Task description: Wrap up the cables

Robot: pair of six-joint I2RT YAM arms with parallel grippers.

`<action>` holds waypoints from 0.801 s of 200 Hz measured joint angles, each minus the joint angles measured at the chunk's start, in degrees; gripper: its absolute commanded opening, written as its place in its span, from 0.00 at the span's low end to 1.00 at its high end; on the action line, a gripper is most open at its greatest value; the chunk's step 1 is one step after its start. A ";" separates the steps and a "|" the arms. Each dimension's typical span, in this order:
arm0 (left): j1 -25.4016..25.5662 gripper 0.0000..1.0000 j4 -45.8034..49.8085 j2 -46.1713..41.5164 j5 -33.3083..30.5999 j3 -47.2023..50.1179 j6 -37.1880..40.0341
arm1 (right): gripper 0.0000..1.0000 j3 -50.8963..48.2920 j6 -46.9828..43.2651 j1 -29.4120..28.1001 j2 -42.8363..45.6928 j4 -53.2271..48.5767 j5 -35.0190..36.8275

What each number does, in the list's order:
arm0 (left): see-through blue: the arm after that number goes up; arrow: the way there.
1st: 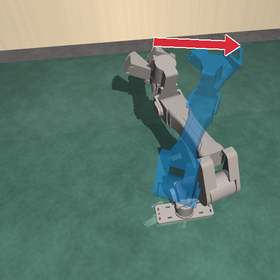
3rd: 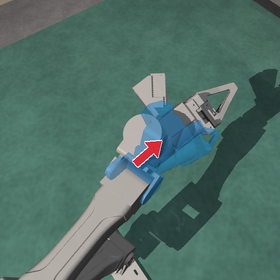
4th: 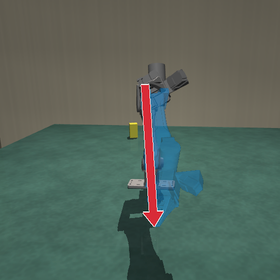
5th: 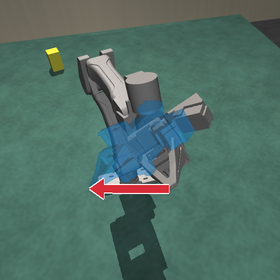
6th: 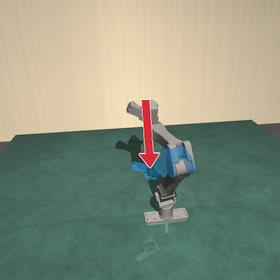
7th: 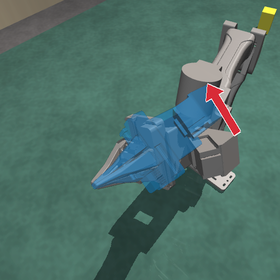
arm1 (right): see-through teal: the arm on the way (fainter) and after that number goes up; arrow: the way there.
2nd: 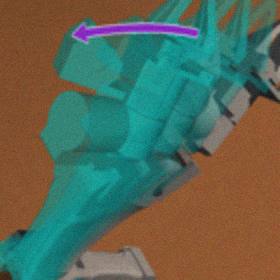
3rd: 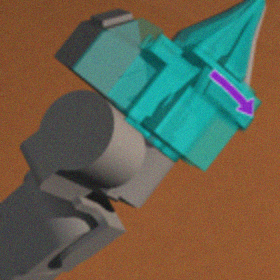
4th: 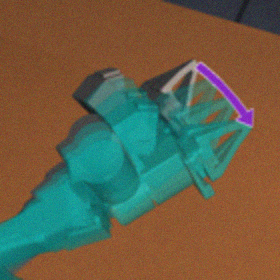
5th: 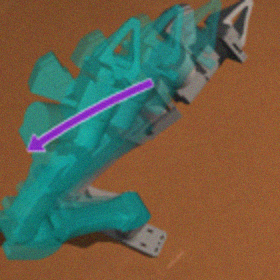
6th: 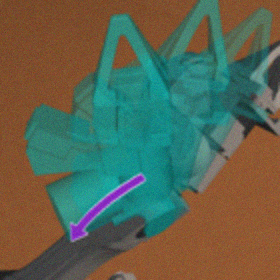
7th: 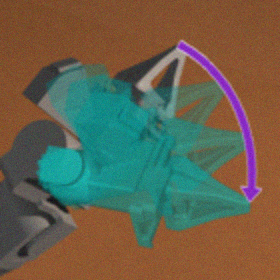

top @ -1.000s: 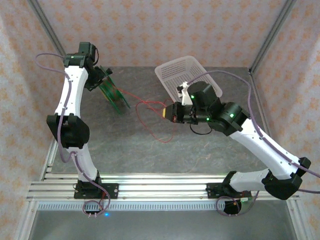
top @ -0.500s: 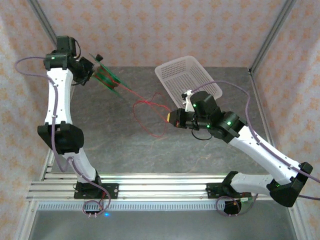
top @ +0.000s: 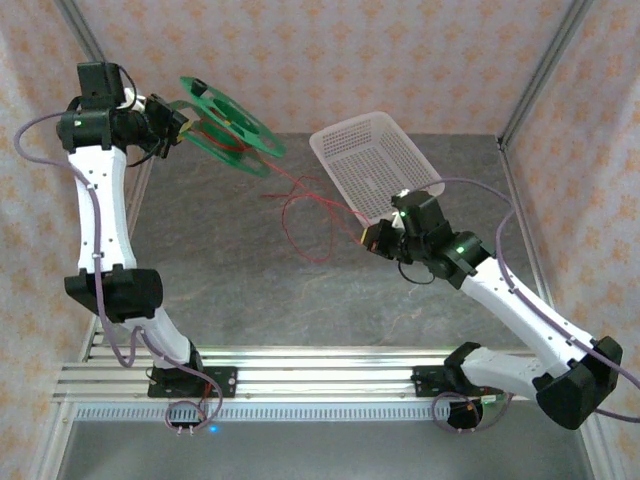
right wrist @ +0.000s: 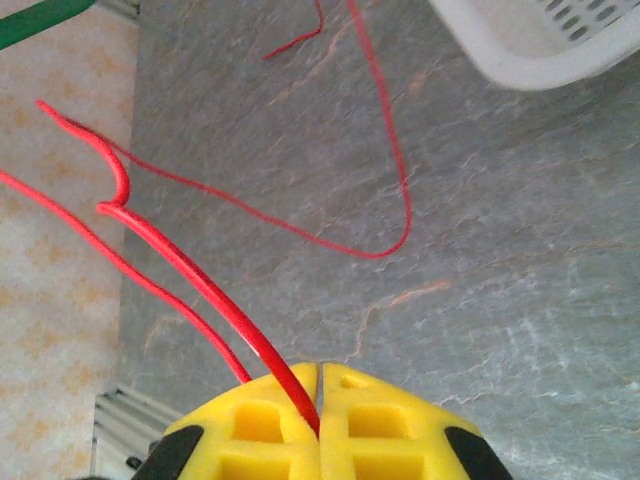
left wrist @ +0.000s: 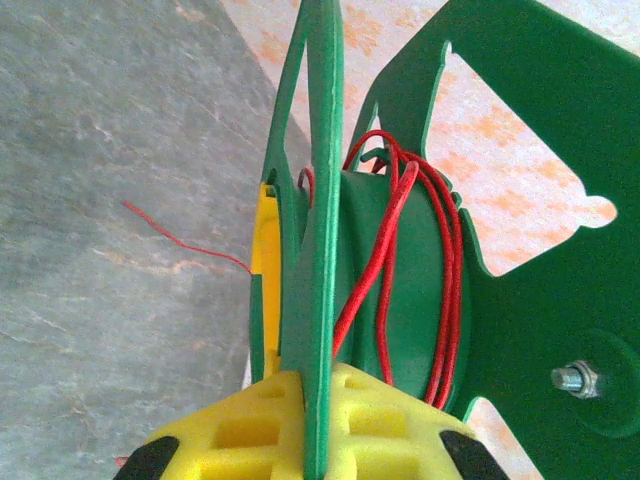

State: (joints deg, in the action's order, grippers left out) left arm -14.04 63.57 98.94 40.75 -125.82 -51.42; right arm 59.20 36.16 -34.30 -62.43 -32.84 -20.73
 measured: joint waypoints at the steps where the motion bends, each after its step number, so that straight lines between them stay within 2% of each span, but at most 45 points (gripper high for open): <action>1: -0.02 0.00 -0.02 -0.09 0.09 0.04 -0.02 | 0.00 -0.02 0.00 0.09 0.00 0.00 0.02; 85: -0.13 0.00 -10.19 -8.11 10.38 9.40 -5.84 | 0.00 1.18 -0.66 7.52 0.04 -1.25 2.47; 124: 2.12 0.00 -19.17 -8.61 13.33 14.21 -12.76 | 0.00 4.98 -2.71 8.83 0.04 -4.26 7.50; 160: 5.05 0.00 -22.43 -8.90 14.29 14.88 -14.69 | 0.00 5.31 -3.91 10.86 -1.25 -4.85 9.27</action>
State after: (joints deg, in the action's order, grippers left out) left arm -8.99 41.15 90.04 55.05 -110.93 -66.11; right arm 64.51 32.25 -23.44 -63.68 -37.69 -11.46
